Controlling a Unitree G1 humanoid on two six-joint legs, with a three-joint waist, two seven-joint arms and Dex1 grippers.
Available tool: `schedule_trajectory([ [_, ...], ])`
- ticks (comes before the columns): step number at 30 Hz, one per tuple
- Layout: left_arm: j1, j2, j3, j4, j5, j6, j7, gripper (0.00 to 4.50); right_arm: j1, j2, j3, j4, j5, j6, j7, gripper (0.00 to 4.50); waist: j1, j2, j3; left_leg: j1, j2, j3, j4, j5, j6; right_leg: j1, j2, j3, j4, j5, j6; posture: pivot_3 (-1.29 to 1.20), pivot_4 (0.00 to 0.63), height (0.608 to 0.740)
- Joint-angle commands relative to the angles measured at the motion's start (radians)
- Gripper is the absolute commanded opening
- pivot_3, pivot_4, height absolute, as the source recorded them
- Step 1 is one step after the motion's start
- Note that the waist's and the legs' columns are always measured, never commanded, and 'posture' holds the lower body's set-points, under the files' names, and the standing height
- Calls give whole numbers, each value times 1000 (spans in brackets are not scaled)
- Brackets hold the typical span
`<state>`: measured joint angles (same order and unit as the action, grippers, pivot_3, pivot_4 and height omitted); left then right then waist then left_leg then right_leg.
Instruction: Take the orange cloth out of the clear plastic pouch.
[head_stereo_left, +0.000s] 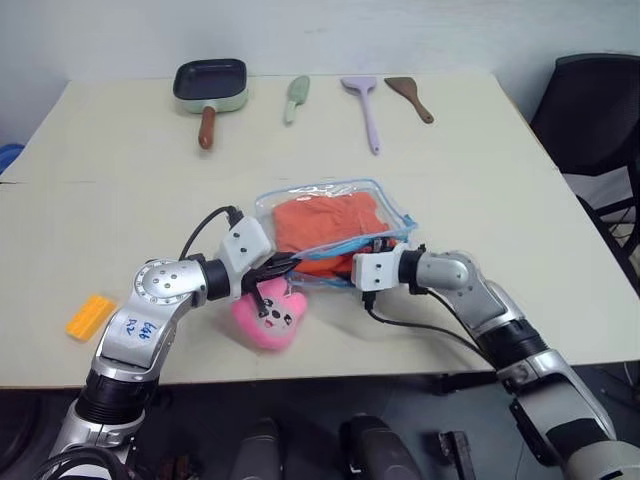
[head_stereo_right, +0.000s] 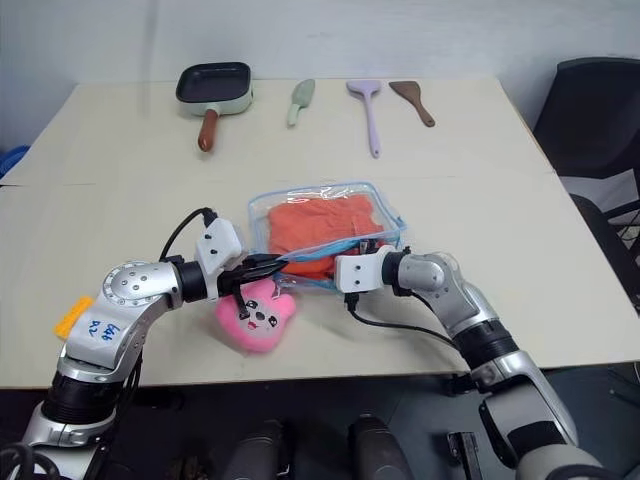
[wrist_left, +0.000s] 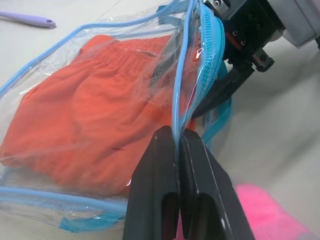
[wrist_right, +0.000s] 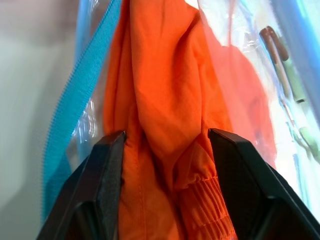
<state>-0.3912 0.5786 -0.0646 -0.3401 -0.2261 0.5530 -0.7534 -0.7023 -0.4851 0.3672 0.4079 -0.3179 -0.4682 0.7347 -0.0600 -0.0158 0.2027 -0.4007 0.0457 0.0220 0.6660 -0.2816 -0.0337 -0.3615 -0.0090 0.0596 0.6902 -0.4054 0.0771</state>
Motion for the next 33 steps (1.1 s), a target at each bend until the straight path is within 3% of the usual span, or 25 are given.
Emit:
schedule_trajectory([
  [1,-11,15,7,-24,-1,-28,-3,0,-26,-14,2,21,-14,-73,-17,2739,0,0,0,0,0,0,0,0,0,0,0,0,0,0,0,0,150,740],
  [10,-8,28,10,-28,-7,-36,-7,0,-39,-73,-20,46,56,-114,72,2739,1,0,0,0,0,0,0,0,0,0,0,0,0,0,0,0,150,740],
  [21,-24,19,0,-21,-15,-43,-16,0,-115,-35,67,121,-158,-227,-63,2739,-2,0,0,0,0,0,0,0,0,0,0,0,0,0,0,0,150,740],
  [26,-31,13,-4,-21,-17,-39,-16,0,-130,19,88,150,-186,-205,-95,2739,-3,0,0,0,0,0,0,1,-2,0,0,0,1,0,0,0,150,740],
  [29,-33,13,-1,-13,-17,-42,-16,0,-126,31,96,168,-194,-203,-96,2147,-2,0,0,1,0,0,0,1,-2,0,0,0,1,0,0,0,150,740],
  [33,-34,10,9,-7,-19,-38,-7,0,-122,23,104,175,-195,-216,-89,746,-2,0,0,1,0,0,0,1,-2,0,0,0,1,0,0,0,150,740],
])
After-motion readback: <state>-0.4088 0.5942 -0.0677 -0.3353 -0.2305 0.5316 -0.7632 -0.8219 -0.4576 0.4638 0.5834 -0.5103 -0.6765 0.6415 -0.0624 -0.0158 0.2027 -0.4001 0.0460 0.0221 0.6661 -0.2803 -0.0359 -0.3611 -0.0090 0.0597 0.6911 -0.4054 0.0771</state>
